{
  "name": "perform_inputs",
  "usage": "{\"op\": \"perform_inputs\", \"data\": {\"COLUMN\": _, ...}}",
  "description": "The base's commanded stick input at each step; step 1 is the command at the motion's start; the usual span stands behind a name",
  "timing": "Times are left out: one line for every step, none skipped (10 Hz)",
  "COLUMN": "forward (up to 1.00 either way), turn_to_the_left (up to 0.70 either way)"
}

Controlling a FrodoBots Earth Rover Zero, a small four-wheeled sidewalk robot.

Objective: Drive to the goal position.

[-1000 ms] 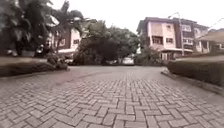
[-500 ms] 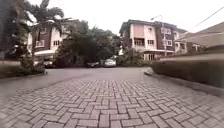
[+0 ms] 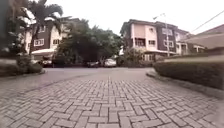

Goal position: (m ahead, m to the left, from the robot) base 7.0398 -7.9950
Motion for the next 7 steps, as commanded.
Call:
{"op": "perform_inputs", "data": {"forward": 0.7, "turn_to_the_left": 0.0}}
{"op": "perform_inputs", "data": {"forward": 0.7, "turn_to_the_left": 0.0}}
{"op": "perform_inputs", "data": {"forward": 0.7, "turn_to_the_left": 0.0}}
{"op": "perform_inputs", "data": {"forward": 0.7, "turn_to_the_left": 0.0}}
{"op": "perform_inputs", "data": {"forward": 0.7, "turn_to_the_left": 0.0}}
{"op": "perform_inputs", "data": {"forward": 0.7, "turn_to_the_left": 0.0}}
{"op": "perform_inputs", "data": {"forward": 0.7, "turn_to_the_left": 0.0}}
